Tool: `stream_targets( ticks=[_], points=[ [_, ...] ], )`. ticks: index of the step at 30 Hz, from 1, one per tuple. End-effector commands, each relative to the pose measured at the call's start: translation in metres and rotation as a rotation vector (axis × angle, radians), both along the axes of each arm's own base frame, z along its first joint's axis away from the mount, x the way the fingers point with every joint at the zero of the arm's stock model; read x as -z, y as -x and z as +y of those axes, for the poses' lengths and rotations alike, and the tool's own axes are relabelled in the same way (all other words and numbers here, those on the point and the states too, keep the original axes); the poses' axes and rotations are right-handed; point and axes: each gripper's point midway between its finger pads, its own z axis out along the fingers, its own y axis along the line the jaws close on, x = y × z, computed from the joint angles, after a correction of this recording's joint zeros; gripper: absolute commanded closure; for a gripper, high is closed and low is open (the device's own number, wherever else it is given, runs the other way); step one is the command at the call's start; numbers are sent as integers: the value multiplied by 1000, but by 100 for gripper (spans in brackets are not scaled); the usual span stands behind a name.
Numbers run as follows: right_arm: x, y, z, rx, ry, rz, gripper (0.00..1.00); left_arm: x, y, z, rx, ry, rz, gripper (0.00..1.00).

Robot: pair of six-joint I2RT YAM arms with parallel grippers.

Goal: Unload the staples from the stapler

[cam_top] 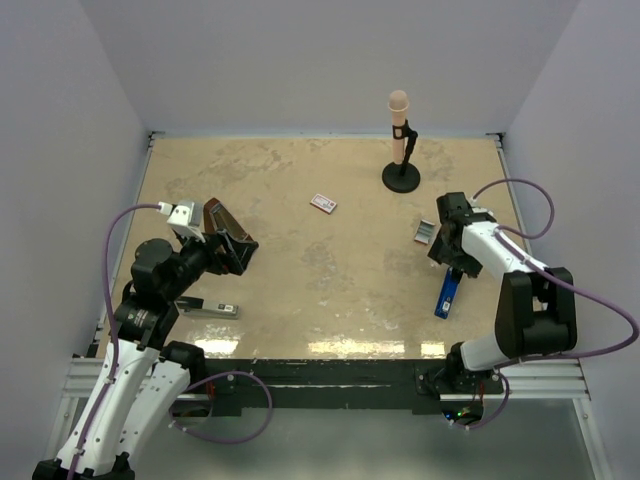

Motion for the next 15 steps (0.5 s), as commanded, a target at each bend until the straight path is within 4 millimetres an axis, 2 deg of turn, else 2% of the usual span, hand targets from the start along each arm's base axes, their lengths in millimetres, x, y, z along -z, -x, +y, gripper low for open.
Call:
stream_targets(
  ticks=[1, 4, 9, 10, 12, 15],
  points=[
    [8, -5, 7, -3, -50, -16, 20, -11, -2, -1, 6, -4, -56, 1],
    [13, -7, 5, -15, -40, -2, 22, -12, -2, 0, 3, -4, -59, 1],
    [11, -13, 6, -39, -40, -15, 48, -12, -2, 1, -5, -6, -62, 1],
    [8, -15, 5, -42, -34, -29, 51, -12, -2, 1, -4, -7, -64, 0],
    [2, -18, 1, -57, -9, -45, 63, -11, -2, 1, -3, -6, -60, 1],
    [-21, -29, -10, -59, 61, -91, 76, -11, -2, 1, -3, -7, -59, 1]
  ],
)
